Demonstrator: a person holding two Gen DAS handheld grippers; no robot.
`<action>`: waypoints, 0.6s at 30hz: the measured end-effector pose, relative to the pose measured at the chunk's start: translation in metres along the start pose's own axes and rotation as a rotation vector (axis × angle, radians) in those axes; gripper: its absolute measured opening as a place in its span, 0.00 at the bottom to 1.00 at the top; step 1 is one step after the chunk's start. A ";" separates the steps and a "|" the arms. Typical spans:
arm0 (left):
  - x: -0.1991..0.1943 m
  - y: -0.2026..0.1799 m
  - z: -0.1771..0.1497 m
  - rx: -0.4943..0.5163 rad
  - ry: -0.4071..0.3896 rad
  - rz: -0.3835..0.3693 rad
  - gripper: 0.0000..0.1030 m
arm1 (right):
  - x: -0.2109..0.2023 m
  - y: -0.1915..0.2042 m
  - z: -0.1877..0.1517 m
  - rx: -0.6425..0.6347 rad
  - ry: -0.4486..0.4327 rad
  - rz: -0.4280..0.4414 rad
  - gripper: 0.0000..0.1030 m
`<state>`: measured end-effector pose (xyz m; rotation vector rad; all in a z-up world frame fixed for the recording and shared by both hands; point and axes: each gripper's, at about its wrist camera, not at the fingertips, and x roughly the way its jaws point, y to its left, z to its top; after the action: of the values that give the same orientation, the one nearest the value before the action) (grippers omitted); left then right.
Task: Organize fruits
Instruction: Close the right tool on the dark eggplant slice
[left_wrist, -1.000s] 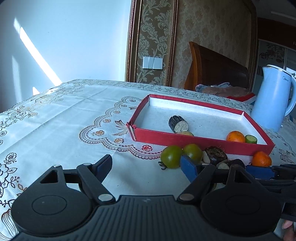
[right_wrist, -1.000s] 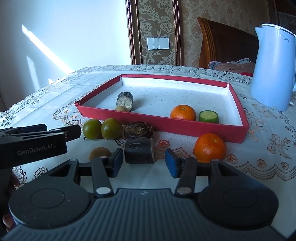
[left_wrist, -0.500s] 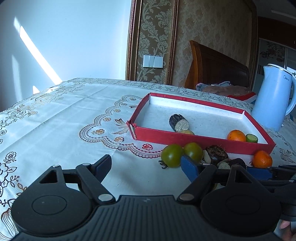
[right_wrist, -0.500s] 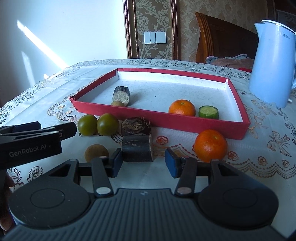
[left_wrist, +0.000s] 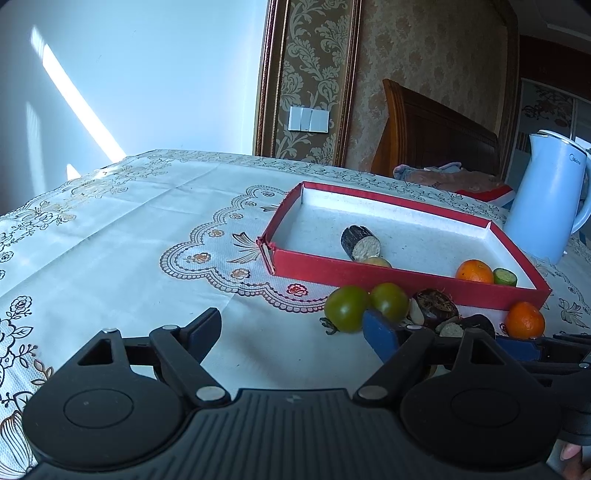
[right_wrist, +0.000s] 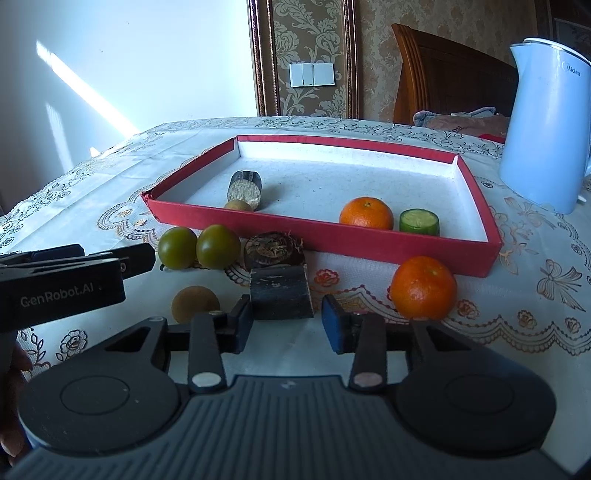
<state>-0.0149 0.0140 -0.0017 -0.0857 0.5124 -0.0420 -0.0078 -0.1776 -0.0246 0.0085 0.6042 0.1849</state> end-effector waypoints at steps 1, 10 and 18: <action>0.000 0.001 0.000 -0.002 -0.001 0.000 0.81 | 0.000 0.000 0.000 0.000 -0.001 0.001 0.34; 0.000 0.003 0.000 -0.014 0.001 -0.003 0.82 | -0.003 -0.002 -0.001 0.004 -0.002 0.005 0.32; 0.001 0.001 0.000 -0.005 0.009 -0.001 0.82 | -0.005 -0.002 -0.001 0.008 -0.016 -0.004 0.32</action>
<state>-0.0142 0.0151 -0.0025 -0.0911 0.5212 -0.0420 -0.0121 -0.1807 -0.0222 0.0167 0.5889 0.1779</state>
